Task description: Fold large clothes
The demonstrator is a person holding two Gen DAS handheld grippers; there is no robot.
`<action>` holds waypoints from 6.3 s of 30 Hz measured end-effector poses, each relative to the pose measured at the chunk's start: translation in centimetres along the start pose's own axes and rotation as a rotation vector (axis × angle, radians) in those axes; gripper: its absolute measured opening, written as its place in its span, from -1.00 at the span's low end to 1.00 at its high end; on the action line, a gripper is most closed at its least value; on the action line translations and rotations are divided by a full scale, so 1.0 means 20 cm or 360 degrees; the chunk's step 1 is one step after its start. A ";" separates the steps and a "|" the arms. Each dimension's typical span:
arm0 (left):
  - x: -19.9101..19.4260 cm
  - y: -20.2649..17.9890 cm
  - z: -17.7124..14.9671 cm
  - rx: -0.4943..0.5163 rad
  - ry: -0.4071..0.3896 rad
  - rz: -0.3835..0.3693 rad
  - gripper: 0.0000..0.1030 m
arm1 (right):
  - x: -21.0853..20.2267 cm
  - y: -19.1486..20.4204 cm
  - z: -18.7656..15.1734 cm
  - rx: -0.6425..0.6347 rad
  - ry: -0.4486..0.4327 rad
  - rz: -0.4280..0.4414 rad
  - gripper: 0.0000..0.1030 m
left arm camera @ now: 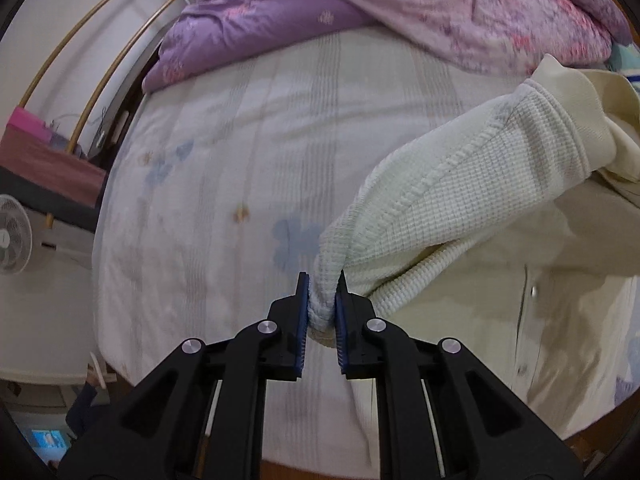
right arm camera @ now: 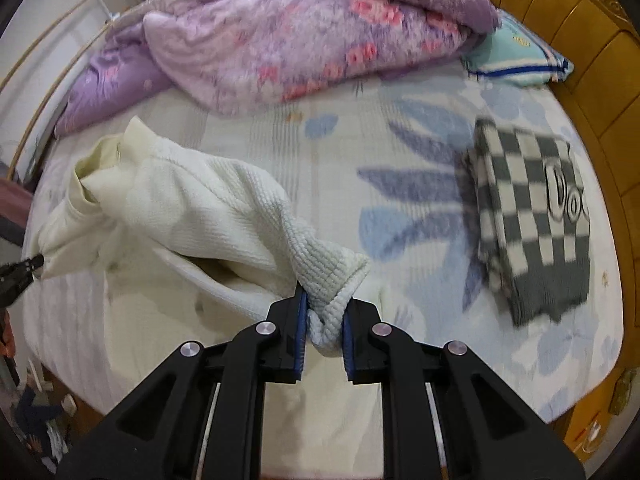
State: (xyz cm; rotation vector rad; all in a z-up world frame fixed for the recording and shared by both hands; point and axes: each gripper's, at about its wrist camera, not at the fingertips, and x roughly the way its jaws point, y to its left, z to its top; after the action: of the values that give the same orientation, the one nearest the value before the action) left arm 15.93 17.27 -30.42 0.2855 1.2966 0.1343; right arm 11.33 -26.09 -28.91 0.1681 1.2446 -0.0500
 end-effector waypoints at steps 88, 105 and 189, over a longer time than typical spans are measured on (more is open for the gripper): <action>0.64 -0.33 0.22 -0.0322 0.0549 -0.0471 -0.80 | 0.86 -0.47 0.08 0.0806 0.0421 0.0358 -0.75; 0.46 -0.43 0.16 -0.0073 0.0615 -0.0285 0.46 | 0.66 -0.37 0.03 0.0608 0.0487 0.0034 0.48; 0.58 -0.85 -0.80 -0.0940 0.1022 -0.1139 0.17 | 1.06 0.45 -0.83 0.1297 0.0745 0.0836 0.39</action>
State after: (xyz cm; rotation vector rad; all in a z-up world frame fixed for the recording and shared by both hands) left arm 2.69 6.17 -49.92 -0.7871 1.8422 -0.0126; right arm 3.73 -13.48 -53.30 1.2648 1.5486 -0.0619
